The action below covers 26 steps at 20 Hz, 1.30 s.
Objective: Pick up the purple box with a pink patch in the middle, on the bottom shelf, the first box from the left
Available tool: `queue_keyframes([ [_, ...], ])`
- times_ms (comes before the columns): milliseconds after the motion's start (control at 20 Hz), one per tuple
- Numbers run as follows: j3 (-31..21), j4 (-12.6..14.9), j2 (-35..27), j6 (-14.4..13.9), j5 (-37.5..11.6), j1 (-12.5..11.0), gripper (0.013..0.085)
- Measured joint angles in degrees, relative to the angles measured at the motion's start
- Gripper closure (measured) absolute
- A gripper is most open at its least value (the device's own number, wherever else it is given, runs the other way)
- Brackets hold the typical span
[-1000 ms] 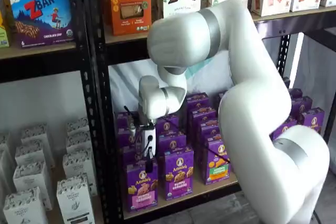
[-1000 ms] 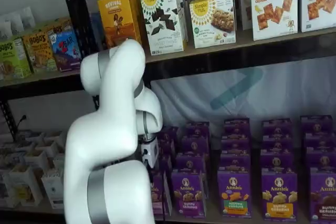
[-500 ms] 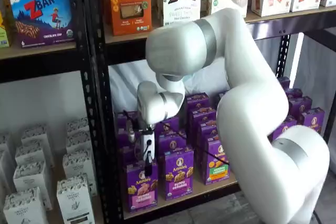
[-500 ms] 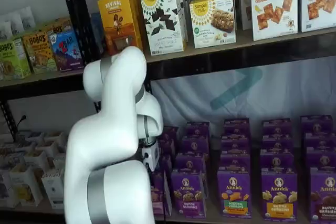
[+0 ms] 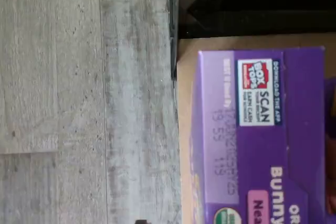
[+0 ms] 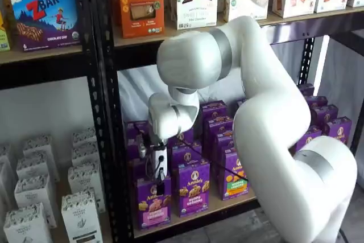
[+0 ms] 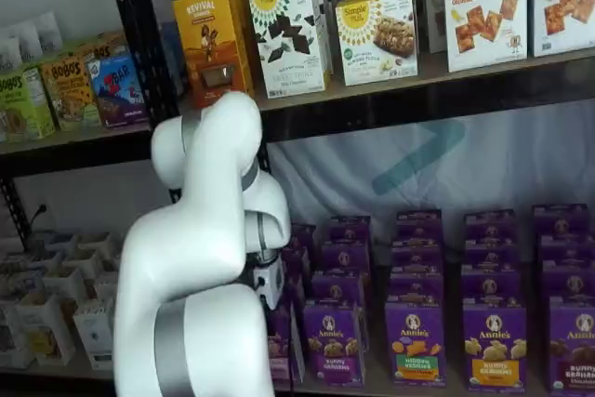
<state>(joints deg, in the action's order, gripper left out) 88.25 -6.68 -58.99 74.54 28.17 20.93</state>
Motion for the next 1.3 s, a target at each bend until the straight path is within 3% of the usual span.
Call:
queue_keyframes([
  [500, 3.6, -1.0, -2.7, 0.3, 2.7, 0.5, 0.0130],
  [700, 3.3, -1.6, -2.9, 0.8, 1.8, 0.6, 0.0250],
  [800, 3.2, -1.7, -2.9, 0.8, 1.5, 0.7, 0.0250],
  [950, 3.0, -1.8, -2.9, 0.9, 1.1, 0.7, 0.0330],
  [1100, 2.7, -1.0, -2.8, 0.2, 0.7, 0.7, 0.0330],
  [1300, 2.5, -1.9, -2.6, 1.0, 0.7, 0.6, 0.0370],
])
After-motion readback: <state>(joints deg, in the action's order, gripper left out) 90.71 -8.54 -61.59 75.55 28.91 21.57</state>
